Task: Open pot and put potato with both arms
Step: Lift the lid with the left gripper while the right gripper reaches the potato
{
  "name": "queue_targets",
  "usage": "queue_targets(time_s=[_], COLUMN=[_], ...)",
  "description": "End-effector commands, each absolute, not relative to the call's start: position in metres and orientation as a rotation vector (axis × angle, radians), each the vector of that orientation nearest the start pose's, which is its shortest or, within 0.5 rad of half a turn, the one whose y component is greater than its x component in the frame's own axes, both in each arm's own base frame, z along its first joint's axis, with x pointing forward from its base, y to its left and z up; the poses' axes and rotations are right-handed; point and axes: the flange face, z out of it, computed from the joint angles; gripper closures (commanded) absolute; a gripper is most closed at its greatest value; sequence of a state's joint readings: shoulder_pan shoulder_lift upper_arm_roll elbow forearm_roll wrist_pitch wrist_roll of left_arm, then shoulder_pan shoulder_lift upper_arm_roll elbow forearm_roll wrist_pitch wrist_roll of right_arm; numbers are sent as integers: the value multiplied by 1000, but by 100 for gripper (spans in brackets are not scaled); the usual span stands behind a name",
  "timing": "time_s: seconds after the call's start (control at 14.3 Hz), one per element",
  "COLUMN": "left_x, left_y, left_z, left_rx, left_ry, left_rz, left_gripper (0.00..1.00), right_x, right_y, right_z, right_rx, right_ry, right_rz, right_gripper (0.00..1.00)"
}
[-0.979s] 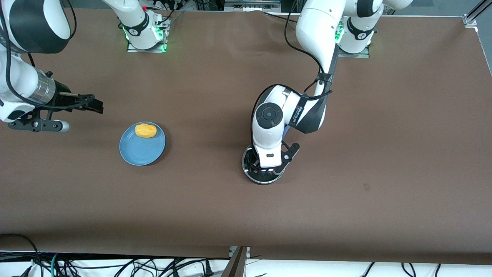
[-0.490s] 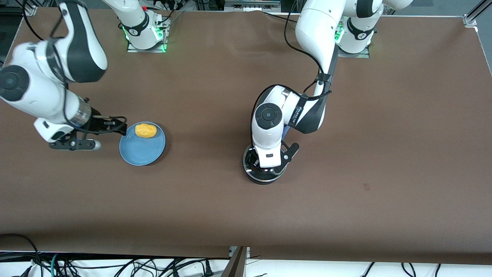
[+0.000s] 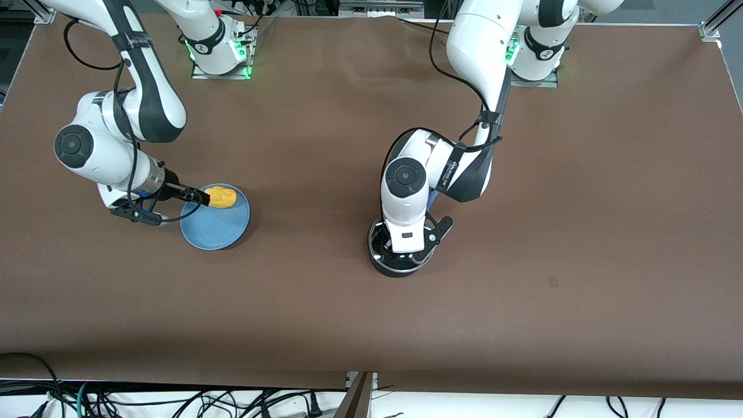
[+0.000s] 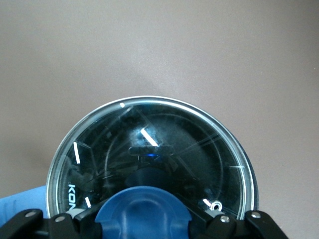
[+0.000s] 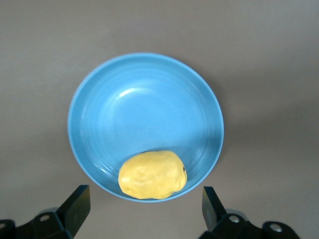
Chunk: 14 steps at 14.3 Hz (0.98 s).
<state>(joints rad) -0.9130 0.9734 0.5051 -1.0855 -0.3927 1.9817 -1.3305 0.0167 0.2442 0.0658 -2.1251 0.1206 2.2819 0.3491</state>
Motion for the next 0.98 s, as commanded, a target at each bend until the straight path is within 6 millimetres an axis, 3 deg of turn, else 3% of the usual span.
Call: queue_targets(time_s=[0.0,0.28,0.56,0.91], left_x=[637,640,654,669], left_y=[-436,-430,-392,-343], left_z=[285,292,325,357], left_rx=[-2853,-2849,-2882,-2927], left_ry=[-1292,-1299,-1213,-1075], left_rz=[-37,-28,46,125], left_gripper=[57,58,58,58], right_x=[551,554,549,547], right_y=[45,46,64,65], right_z=[258,231,212,196], right_rx=[-2922,-2865,-2796,-2786], right_ry=[769,979,1074,1098], right_rz=[176,198,265,290], right_gripper=[1,1,1,2])
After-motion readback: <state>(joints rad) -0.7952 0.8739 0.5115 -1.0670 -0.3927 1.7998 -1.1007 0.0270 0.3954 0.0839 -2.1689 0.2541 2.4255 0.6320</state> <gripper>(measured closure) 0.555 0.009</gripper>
